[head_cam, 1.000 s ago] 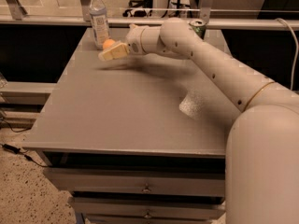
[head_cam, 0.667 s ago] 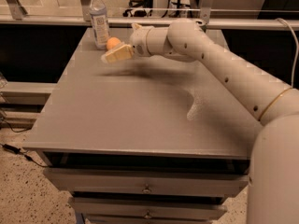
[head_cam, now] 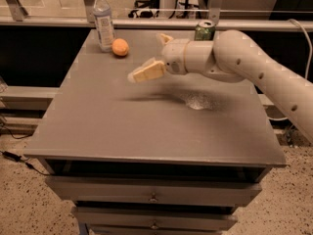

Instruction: Move orange near blue plastic bottle

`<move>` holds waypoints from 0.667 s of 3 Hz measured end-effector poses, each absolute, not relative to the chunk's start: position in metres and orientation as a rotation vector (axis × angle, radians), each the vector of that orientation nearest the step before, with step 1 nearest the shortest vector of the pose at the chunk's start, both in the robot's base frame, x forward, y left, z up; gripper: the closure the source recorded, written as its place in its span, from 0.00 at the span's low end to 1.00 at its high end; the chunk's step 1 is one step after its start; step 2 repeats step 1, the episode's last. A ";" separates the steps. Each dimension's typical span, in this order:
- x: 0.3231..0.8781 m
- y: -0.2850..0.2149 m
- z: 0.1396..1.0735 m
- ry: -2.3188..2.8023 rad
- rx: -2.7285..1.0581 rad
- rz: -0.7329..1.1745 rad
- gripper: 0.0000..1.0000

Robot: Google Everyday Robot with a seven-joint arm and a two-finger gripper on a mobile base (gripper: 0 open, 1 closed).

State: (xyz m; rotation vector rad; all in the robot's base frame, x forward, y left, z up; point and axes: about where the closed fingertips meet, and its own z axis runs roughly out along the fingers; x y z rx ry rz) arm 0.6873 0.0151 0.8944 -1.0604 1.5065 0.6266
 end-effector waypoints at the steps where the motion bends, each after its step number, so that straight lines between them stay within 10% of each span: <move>1: 0.692 0.006 0.895 1.518 -1.045 0.610 0.00; 2: 0.692 0.006 0.895 1.518 -1.045 0.610 0.00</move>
Offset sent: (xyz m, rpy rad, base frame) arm 0.0000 0.0000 0.0000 0.0000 0.0000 0.0000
